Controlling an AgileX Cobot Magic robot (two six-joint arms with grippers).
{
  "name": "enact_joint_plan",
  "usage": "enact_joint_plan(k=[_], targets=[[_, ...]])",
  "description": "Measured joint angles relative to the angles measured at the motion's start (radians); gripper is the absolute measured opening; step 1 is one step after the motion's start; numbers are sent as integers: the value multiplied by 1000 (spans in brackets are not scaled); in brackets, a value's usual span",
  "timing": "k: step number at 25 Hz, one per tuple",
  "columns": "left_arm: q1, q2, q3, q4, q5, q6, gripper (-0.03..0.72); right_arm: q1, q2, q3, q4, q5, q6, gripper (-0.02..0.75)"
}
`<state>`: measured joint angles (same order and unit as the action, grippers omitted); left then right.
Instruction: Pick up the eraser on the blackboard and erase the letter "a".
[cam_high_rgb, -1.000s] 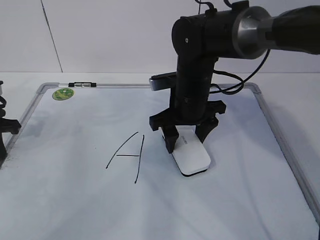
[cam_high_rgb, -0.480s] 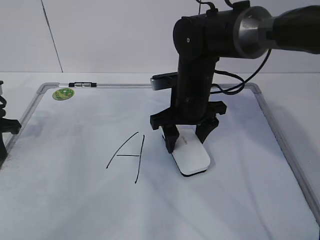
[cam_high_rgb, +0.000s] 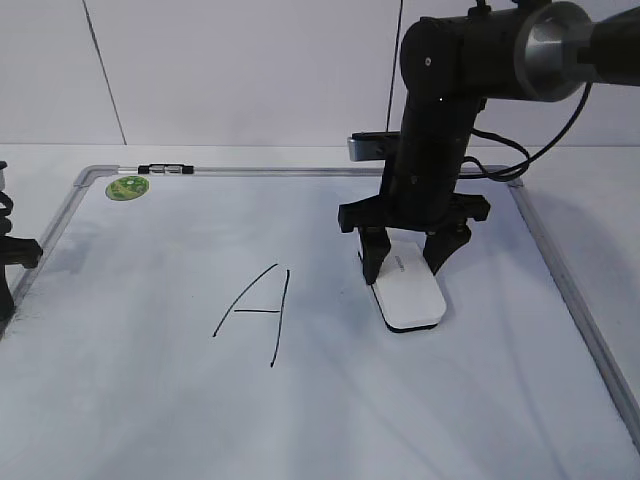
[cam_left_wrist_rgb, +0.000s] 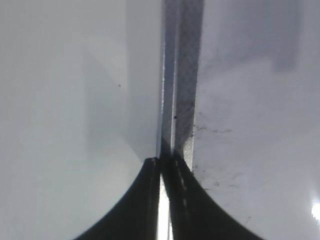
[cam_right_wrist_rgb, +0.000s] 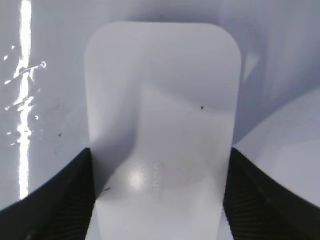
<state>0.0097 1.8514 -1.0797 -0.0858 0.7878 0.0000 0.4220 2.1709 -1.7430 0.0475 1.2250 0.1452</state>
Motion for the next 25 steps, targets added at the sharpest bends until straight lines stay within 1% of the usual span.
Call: enact_joint_plan(k=[5,8,11,17,25], targets=[[0,0,0,0,0,6,14,-1,0,0,16,-2,-1,535],[0,0,0,0,0,0,14,20,0,-2,6,-2,-1,535],[0,0,0,0,0,0,14,52,0,-2,-22,-2,-1,535],[0,0,0,0,0,0,14,125,2,-10,-23,-2,-1,535],[0,0,0,0,0,0,14,140,3,-10,-21,-2,-3,535]])
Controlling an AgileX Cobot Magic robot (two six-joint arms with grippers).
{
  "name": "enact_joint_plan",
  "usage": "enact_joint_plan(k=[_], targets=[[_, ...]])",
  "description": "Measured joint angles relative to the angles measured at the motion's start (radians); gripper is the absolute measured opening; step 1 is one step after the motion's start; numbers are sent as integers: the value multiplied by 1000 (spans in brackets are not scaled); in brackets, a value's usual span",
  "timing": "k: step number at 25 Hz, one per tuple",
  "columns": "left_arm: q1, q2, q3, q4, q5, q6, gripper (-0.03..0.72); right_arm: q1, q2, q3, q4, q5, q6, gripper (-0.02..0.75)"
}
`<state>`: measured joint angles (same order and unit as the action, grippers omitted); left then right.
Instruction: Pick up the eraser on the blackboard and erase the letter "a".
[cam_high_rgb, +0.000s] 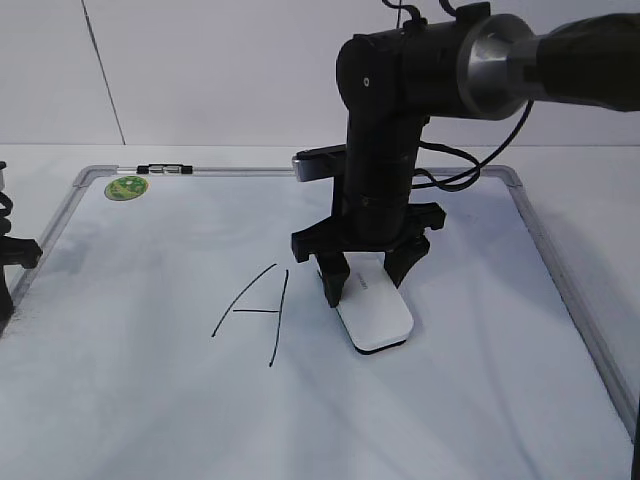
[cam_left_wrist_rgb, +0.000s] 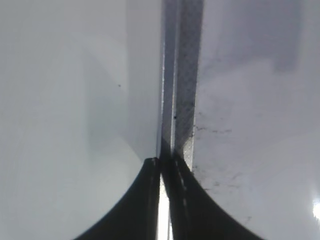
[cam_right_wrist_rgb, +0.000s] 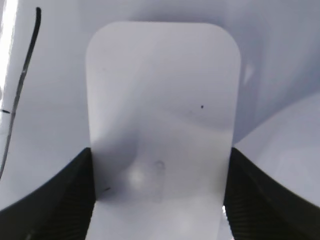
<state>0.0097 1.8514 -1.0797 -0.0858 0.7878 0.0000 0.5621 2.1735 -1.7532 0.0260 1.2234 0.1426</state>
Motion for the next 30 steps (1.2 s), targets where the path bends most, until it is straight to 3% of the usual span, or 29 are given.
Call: enact_joint_plan(k=[8,15,30], targets=[[0,0,0,0,0,0,14,10,-32,9,-2,-2,2,535],[0,0,0,0,-2,0,14,12,-200,10,-26,2,18,535],[0,0,0,2,-4,0,14,12,-517,10,-271,24,140,535]])
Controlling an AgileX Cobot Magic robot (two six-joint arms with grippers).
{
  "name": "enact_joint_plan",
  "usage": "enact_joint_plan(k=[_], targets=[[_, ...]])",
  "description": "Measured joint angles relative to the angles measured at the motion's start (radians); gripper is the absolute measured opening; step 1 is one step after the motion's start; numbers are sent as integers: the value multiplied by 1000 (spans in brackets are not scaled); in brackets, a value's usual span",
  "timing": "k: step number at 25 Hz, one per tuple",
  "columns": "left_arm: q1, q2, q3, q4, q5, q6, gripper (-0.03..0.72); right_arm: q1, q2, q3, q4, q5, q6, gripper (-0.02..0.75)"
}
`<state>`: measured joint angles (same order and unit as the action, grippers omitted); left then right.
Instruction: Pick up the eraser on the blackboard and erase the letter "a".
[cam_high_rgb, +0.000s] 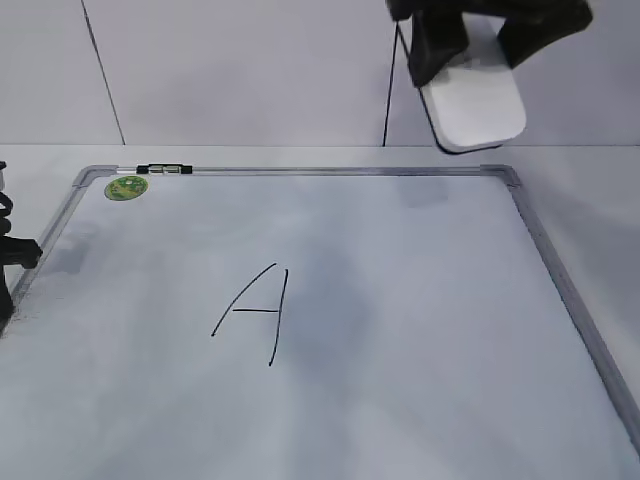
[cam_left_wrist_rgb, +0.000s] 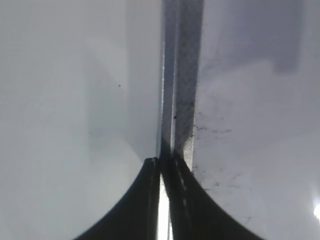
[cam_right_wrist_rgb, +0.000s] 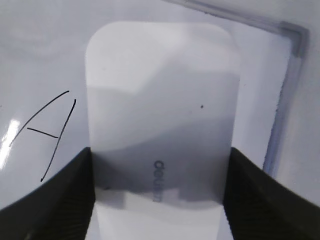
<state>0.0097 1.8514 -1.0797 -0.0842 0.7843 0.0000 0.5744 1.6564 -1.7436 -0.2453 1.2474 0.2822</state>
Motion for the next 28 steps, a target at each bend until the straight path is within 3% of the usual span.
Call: enact_joint_plan(k=[6,16,28], targets=[[0,0,0,0,0,0,14,-35,-106,2,-47,8,22,535],[0,1,0,-3,0,6,14,-228,-204,140,-62,11,27,535],[0,1,0,-6,-2,6,14,-293,-196,380,-66,7,30,535]])
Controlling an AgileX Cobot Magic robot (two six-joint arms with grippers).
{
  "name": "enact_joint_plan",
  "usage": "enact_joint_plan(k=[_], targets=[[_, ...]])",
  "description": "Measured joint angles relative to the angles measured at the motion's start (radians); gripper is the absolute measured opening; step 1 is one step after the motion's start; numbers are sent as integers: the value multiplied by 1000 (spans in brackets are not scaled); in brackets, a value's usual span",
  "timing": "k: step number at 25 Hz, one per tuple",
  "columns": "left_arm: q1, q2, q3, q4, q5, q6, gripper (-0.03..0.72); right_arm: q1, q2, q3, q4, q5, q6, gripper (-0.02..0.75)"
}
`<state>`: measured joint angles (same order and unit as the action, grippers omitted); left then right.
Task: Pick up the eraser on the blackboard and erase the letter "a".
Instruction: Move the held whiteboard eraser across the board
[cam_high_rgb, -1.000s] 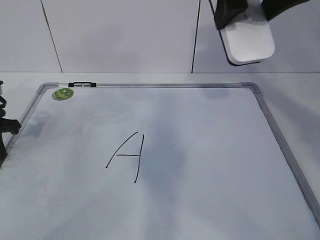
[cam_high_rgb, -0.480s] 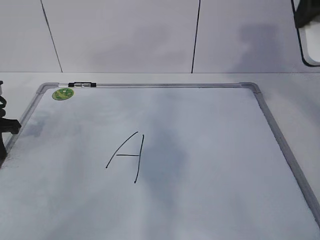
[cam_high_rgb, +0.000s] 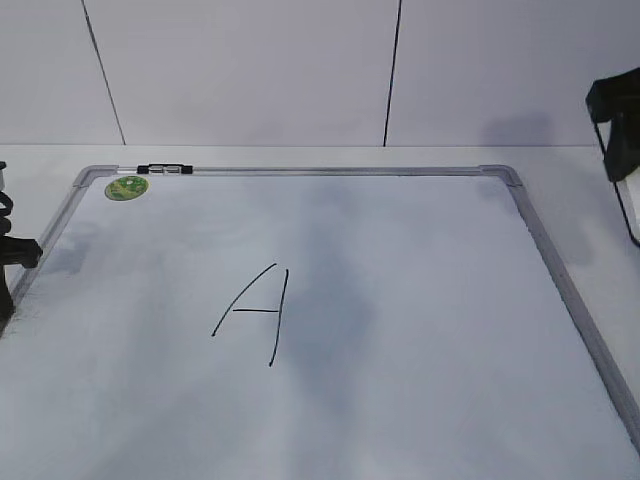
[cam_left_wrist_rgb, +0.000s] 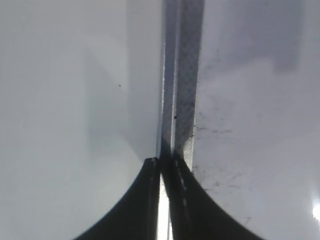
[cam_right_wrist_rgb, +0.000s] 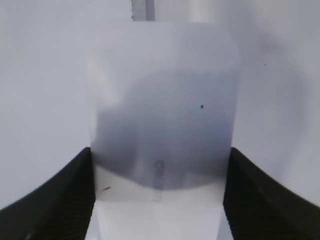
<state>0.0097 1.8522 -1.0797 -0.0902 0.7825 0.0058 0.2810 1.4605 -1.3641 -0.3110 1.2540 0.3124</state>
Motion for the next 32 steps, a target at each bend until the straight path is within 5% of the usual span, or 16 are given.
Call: enact_joint_plan(k=[18,32], targets=[[0,0,0,-2,0,0,14,-10,309,-2,84,-26,-32,535],[0,0,0,-4,0,0,14,-141,473,-193,265,-29,-158,535]])
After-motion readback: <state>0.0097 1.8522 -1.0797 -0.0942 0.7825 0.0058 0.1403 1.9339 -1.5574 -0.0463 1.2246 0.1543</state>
